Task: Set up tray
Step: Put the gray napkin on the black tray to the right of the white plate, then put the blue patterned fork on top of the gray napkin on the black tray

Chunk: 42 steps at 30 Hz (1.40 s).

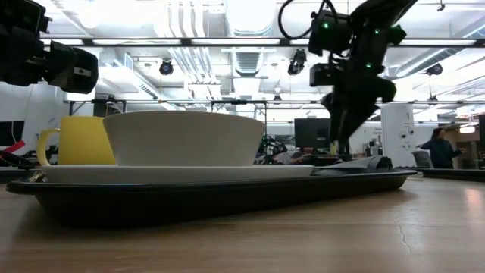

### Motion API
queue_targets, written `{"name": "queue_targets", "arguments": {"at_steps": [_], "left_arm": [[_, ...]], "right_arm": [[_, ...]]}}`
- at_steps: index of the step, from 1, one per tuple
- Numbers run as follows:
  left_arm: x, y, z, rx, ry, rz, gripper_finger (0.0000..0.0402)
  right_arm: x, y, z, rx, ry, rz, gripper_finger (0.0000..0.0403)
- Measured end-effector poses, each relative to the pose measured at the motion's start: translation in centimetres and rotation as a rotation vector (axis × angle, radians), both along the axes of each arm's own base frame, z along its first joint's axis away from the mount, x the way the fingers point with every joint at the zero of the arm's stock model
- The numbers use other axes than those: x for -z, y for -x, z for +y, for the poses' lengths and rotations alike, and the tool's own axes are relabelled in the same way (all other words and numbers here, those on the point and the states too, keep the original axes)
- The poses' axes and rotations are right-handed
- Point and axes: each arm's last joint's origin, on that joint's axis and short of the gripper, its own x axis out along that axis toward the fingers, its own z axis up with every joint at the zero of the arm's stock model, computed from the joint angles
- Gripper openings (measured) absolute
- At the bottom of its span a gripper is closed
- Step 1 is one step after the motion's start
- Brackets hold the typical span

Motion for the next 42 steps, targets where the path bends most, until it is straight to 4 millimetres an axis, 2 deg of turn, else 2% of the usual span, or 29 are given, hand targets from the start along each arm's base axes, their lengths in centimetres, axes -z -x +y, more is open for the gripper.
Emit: {"name": "queue_targets", "arguments": {"at_steps": [4,12,19,22,28,31,36,42], "left_arm": [[0.0,0.0,0.0,0.0,0.0,0.0,0.0159],[0.0,0.0,0.0,0.0,0.0,0.0,0.0159],[0.0,0.0,0.0,0.0,0.0,0.0,0.0159],[0.0,0.0,0.0,0.0,0.0,0.0,0.0159],[0.0,0.0,0.0,0.0,0.0,0.001,0.0159],[0.0,0.0,0.0,0.0,0.0,0.001,0.0159],[0.0,0.0,0.0,0.0,-0.001,0.001,0.0159],[0.1,0.0,0.0,0.0,-0.002,0.006,0.0159]], "right_arm": [[1.0,0.5,0.5,-0.087,-0.064,0.01,0.023],[3.3,0.7,1.9,-0.206,-0.042,0.037,0.0219],[4.4,-1.2,1.7,-0.227,0.013,-0.059,0.0219],[5.7,-2.0,1.5,-0.242,0.068,-0.038,0.0219],[7.5,-3.7,1.0,-0.249,0.071,0.012,0.0219],[7.4,-4.4,0.6,-0.219,0.065,-0.001,0.0219],[6.0,-5.1,0.1,-0.204,0.081,-0.029,0.0219],[2.7,-4.6,0.0,-0.185,0.127,-0.056,0.0219]]}}
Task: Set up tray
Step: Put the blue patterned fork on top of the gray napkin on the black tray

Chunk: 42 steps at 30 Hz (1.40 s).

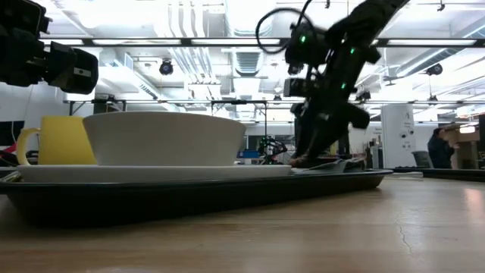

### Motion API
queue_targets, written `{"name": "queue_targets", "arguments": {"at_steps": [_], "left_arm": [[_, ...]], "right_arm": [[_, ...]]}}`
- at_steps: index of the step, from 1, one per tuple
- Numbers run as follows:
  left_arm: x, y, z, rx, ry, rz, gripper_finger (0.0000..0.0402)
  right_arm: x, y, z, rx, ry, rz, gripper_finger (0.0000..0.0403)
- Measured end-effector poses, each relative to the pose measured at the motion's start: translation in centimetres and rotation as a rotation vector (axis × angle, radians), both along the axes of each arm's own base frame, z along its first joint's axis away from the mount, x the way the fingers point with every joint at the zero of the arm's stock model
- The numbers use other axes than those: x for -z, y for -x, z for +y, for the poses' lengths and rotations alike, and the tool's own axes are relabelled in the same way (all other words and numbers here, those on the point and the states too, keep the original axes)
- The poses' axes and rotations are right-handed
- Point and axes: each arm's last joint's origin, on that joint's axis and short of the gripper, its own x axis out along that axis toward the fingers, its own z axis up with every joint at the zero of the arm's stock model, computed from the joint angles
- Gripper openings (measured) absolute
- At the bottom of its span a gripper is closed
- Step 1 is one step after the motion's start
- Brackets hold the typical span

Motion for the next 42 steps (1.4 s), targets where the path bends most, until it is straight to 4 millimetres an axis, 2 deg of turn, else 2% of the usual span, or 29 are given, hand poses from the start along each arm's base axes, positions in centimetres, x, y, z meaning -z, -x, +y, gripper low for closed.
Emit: {"name": "queue_targets", "arguments": {"at_steps": [3,6,9,13,19,25,34,42], "left_arm": [[0.0,0.0,0.0,0.0,0.0,0.0,0.0159],[0.0,0.0,0.0,0.0,0.0,-0.002,0.0159],[0.0,0.0,0.0,0.0,0.0,-0.001,0.0159],[0.0,0.0,0.0,0.0,0.0,-0.001,0.0159],[0.0,0.0,0.0,0.0,0.0,0.0,0.0159],[0.0,0.0,0.0,0.0,0.0,-0.001,0.0159],[0.0,0.0,0.0,0.0,0.0,-0.001,0.0159],[0.0,0.0,0.0,0.0,0.0,-0.001,0.0159]], "right_arm": [[-1.9,1.2,0.2,0.009,0.017,0.009,0.0219],[-4.6,2.6,0.3,0.022,0.045,-0.068,0.0219],[-7.1,4.7,0.5,0.045,0.088,-0.127,0.0219],[-10.4,7.6,0.2,0.118,0.119,-0.292,0.0219],[-12.6,10.4,-0.9,0.261,0.098,-0.4,0.0219],[-12.2,11.2,-2.7,0.443,0.039,-0.378,0.0219],[-8.9,11.2,-6.0,0.731,-0.129,-0.204,0.0219],[-6.2,10.2,-7.2,0.809,-0.197,-0.065,0.0219]]}}
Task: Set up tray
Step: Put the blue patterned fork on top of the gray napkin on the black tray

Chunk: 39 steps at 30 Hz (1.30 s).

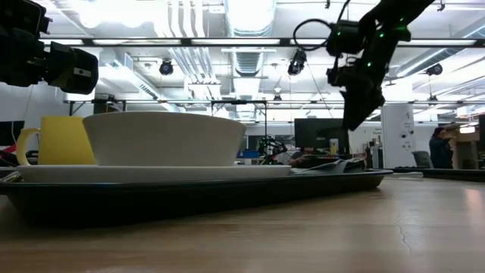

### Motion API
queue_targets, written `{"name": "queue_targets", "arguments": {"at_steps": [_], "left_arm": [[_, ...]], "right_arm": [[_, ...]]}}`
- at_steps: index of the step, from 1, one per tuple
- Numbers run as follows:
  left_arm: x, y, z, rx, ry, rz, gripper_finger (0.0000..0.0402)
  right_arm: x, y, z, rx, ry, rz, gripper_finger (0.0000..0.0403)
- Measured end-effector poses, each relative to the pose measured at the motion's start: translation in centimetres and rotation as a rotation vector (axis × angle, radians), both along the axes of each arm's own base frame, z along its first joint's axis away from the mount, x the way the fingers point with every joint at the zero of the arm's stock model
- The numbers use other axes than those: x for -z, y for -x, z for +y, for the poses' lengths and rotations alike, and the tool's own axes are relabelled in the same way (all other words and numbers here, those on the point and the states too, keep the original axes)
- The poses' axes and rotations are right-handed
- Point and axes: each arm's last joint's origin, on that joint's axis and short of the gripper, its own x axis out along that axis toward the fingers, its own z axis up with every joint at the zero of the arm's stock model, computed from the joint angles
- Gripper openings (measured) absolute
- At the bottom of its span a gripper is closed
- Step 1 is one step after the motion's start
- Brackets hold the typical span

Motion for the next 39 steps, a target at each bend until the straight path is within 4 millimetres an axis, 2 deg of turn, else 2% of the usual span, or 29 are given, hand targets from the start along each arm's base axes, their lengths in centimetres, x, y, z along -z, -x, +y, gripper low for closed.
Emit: {"name": "queue_targets", "arguments": {"at_steps": [11,17,23,39], "left_arm": [[0.0,0.0,0.0,0.0,0.0,0.0,0.0159],[0.0,0.0,0.0,0.0,0.0,0.0,0.0159],[0.0,0.0,0.0,0.0,0.0,0.0,0.0159],[0.0,0.0,0.0,0.0,0.0,0.0,0.0159]], "right_arm": [[1.8,-2.5,-1.8,0.104,-0.085,0.057,0.0219],[4.2,-3.6,-2.5,0.131,-0.139,0.132,0.0219],[6.5,-4.2,-2.9,0.129,-0.174,0.204,0.0219],[10.2,-5.5,-3.1,0.148,-0.227,0.269,0.0219]]}}
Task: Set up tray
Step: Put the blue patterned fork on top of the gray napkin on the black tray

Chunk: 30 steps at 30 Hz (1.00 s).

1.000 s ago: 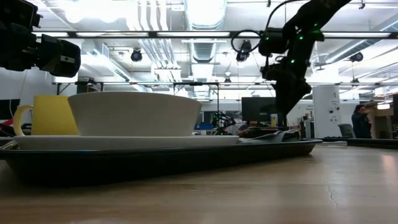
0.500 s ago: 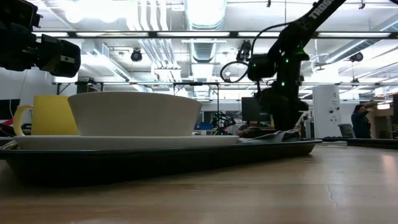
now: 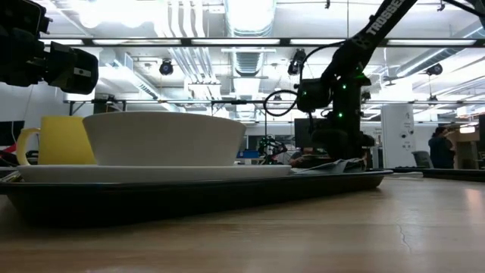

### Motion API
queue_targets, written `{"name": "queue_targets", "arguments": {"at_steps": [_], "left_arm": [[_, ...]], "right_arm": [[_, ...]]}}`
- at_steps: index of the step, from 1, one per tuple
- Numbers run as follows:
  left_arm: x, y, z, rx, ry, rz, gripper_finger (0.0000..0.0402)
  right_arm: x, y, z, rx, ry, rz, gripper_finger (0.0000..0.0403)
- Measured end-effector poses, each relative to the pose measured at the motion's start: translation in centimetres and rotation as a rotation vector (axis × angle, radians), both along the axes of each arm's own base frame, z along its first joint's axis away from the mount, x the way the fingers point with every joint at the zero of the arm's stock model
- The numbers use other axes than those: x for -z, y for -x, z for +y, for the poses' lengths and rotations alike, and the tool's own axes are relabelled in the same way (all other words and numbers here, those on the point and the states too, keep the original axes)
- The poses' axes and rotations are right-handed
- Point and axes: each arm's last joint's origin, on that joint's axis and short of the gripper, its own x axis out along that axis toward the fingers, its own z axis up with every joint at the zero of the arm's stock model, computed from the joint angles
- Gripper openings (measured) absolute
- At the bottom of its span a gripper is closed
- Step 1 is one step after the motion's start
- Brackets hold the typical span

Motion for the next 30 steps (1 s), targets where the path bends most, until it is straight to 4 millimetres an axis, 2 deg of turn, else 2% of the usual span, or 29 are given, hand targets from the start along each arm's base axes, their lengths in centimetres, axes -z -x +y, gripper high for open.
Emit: {"name": "queue_targets", "arguments": {"at_steps": [6,9,12,19,24,30], "left_arm": [[0.0,0.0,0.0,0.0,0.0,0.0,0.0159],[0.0,0.0,0.0,0.0,0.0,0.0,0.0159],[0.0,0.0,0.0,0.0,0.0,0.0,0.0159],[0.0,0.0,0.0,0.0,0.0,0.001,0.0159],[0.0,0.0,0.0,0.0,0.0,0.0,0.0159],[0.0,0.0,0.0,0.0,0.0,0.0,0.0159]], "right_arm": [[0.1,0.0,0.0,0.006,-0.002,0.005,0.0218],[-0.2,-0.1,0.0,0.009,0.001,0.0,0.0204],[-0.3,-0.2,0.0,0.011,0.0,0.002,0.0163],[-0.7,-0.2,0.0,0.015,-0.026,0.02,0.0028],[-1.4,-0.4,0.0,0.013,-0.042,0.041,0.0024],[-3.8,-0.8,0.1,0.0,-0.014,-0.012,0.0022]]}}
